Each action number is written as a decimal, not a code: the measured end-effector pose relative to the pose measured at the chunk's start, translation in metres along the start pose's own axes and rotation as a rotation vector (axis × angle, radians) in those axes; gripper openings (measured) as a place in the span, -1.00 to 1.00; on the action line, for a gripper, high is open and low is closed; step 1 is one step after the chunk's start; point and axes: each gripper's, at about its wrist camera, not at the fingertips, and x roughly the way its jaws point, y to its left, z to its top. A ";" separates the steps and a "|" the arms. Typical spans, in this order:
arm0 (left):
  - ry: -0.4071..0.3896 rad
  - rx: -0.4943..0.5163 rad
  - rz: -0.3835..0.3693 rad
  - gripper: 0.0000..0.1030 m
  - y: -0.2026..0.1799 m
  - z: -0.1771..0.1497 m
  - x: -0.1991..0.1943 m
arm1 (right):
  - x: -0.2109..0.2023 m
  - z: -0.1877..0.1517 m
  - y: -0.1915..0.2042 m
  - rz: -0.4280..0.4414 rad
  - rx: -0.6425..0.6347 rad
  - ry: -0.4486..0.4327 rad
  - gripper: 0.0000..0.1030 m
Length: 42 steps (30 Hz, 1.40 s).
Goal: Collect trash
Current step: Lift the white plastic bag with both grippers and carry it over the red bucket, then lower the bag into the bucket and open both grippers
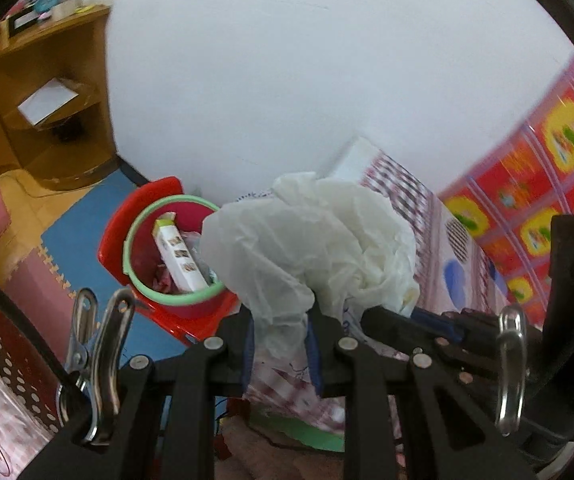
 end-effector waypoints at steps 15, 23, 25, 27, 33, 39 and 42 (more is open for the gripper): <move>0.054 0.066 0.015 -0.57 0.110 0.093 0.061 | 0.129 0.078 0.025 -0.114 0.133 0.083 -0.74; 0.191 0.167 -0.048 -0.57 0.158 0.113 0.125 | 0.205 0.083 0.023 -0.199 0.296 0.163 -0.74; 0.215 0.195 -0.052 -0.57 0.166 0.114 0.140 | 0.224 0.081 0.022 -0.216 0.328 0.183 -0.74; 0.237 0.227 -0.049 -0.57 0.174 0.113 0.157 | 0.238 0.080 0.020 -0.228 0.355 0.197 -0.74; 0.303 0.246 -0.053 -0.58 0.193 0.105 0.203 | 0.278 0.071 0.007 -0.268 0.420 0.237 -0.74; 0.367 0.252 -0.053 -0.58 0.208 0.095 0.247 | 0.314 0.062 -0.008 -0.304 0.472 0.279 -0.74; 0.387 0.259 -0.049 -0.58 0.211 0.089 0.259 | 0.327 0.062 -0.010 -0.324 0.478 0.290 -0.61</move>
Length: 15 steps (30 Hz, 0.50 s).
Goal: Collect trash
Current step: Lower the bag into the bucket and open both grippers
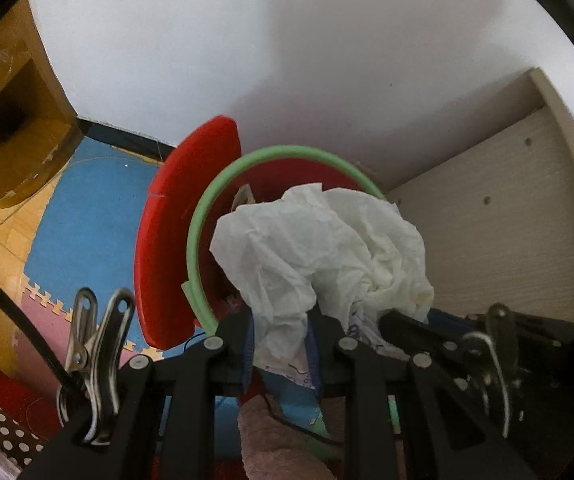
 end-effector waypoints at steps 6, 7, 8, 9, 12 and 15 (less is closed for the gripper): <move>0.038 -0.025 0.003 -0.53 0.009 0.005 0.019 | 0.006 0.003 -0.002 -0.085 0.007 0.016 -0.38; 0.046 -0.022 0.005 -0.46 0.009 0.006 0.021 | 0.007 0.004 -0.003 -0.089 0.010 0.017 -0.38; 0.054 -0.016 0.009 -0.43 0.009 0.006 0.023 | 0.008 0.004 -0.003 -0.090 0.012 0.020 -0.38; 0.059 -0.012 0.010 -0.38 0.011 0.007 0.024 | 0.008 0.004 -0.004 -0.091 0.017 0.022 -0.38; 0.079 -0.013 0.007 -0.16 0.011 0.008 0.027 | 0.006 0.005 -0.007 -0.087 0.037 0.024 -0.38; 0.087 -0.030 -0.003 -0.02 0.011 0.009 0.028 | 0.002 0.003 -0.011 -0.079 0.052 0.018 -0.38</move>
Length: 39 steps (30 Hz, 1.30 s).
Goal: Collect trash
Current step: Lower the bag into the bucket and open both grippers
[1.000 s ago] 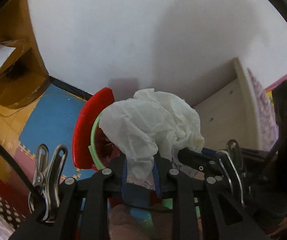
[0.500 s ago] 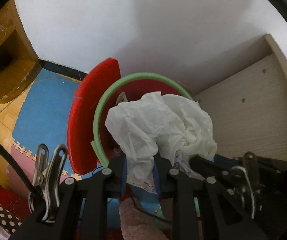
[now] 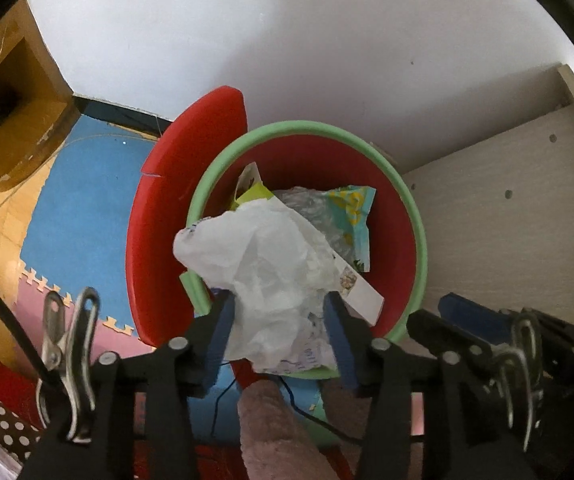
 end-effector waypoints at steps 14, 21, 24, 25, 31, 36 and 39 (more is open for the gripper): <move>-0.088 -0.067 -0.028 0.23 0.004 -0.017 -0.034 | -0.038 -0.008 -0.002 0.078 0.025 -0.072 -0.38; -0.129 -0.038 -0.018 0.08 -0.001 -0.023 -0.035 | -0.095 -0.009 0.001 0.136 0.007 -0.175 -0.38; -0.102 -0.043 -0.006 -0.21 0.002 -0.019 -0.016 | -0.117 -0.011 -0.001 0.146 -0.001 -0.215 -0.38; -0.098 -0.050 -0.002 -0.26 0.004 -0.018 -0.009 | -0.124 -0.012 -0.002 0.147 -0.002 -0.225 -0.38; -0.047 -0.062 0.009 -0.40 0.012 -0.012 0.041 | -0.142 -0.019 -0.006 0.138 -0.011 -0.244 -0.38; -0.005 -0.056 0.025 -0.40 0.010 -0.008 0.080 | -0.147 -0.019 -0.007 0.117 -0.031 -0.255 -0.38; 0.028 -0.050 0.042 -0.40 0.009 -0.003 0.102 | -0.149 -0.017 -0.009 0.111 -0.036 -0.261 -0.38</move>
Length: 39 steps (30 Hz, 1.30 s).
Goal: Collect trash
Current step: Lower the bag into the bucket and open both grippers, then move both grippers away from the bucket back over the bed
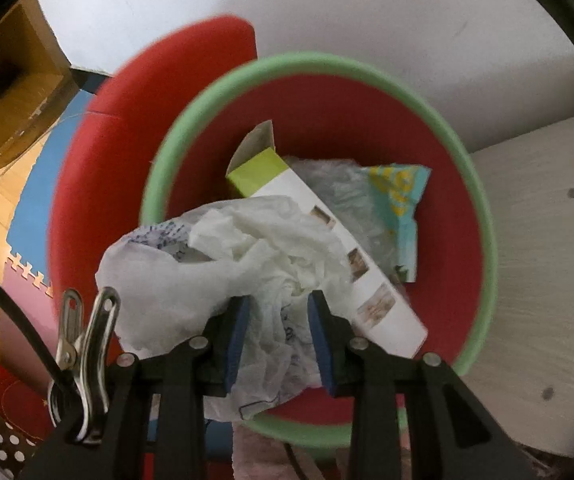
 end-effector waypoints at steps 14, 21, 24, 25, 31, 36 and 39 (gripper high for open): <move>0.039 0.044 0.077 -0.04 -0.005 0.012 0.026 | -0.011 -0.007 -0.013 -0.013 0.042 -0.038 -0.38; 0.030 0.057 0.052 0.05 -0.014 0.003 -0.008 | -0.031 -0.013 -0.018 0.014 0.057 -0.079 -0.38; 0.004 0.052 0.037 0.08 -0.016 -0.002 -0.030 | -0.040 -0.016 -0.020 0.029 0.066 -0.093 -0.38; -0.005 0.047 0.031 0.10 -0.014 -0.005 -0.039 | -0.044 -0.018 -0.020 0.032 0.068 -0.100 -0.38; -0.081 0.002 0.017 0.20 -0.018 -0.026 -0.094 | -0.069 -0.032 -0.022 0.045 0.051 -0.136 -0.38; -0.155 -0.005 0.004 0.39 -0.040 -0.032 -0.146 | -0.092 -0.052 -0.028 0.065 0.047 -0.169 -0.38; -0.204 -0.001 0.009 0.49 -0.052 -0.044 -0.179 | -0.108 -0.063 -0.033 0.085 0.054 -0.190 -0.38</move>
